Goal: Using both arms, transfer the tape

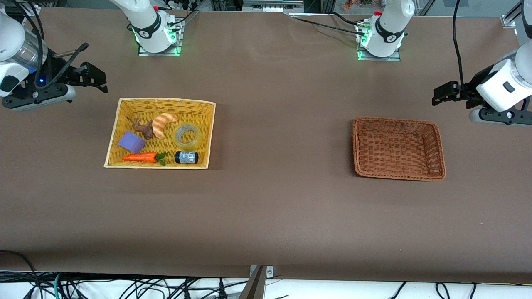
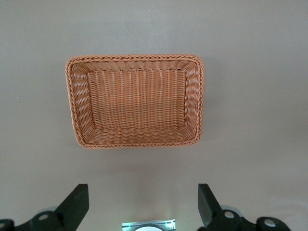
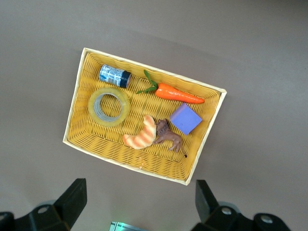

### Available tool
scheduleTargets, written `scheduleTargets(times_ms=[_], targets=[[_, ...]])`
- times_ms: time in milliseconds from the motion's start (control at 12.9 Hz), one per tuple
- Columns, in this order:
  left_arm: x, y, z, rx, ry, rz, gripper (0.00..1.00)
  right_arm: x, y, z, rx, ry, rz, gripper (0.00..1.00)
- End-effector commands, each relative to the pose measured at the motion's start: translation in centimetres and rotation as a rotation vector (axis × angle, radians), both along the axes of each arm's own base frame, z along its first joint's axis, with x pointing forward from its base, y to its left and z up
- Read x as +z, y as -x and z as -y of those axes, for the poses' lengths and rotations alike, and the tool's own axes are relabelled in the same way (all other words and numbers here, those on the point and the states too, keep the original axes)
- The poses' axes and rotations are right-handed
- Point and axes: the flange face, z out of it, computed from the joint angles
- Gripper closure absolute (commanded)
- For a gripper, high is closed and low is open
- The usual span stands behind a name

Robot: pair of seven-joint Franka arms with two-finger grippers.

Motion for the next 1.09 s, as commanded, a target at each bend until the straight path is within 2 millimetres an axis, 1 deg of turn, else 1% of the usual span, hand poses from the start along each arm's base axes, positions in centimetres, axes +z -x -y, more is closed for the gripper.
scheduleTargets(times_ms=[0,233,1010], targets=[[0.27,0.12,0.14,-0.002,0.024,0.003,0.0,0.58,-0.21,0.0,0.0,0.013,-0.006,0.0],[0.34,0.12,0.22,-0.004,0.024,0.005,0.0,0.75,-0.09,-0.31,-0.026,0.015,-0.003,0.0],[0.25,0.07,0.05,-0.002,0.024,0.003,0.0,0.44,-0.14,-0.44,-0.021,0.028,-0.007,0.0]])
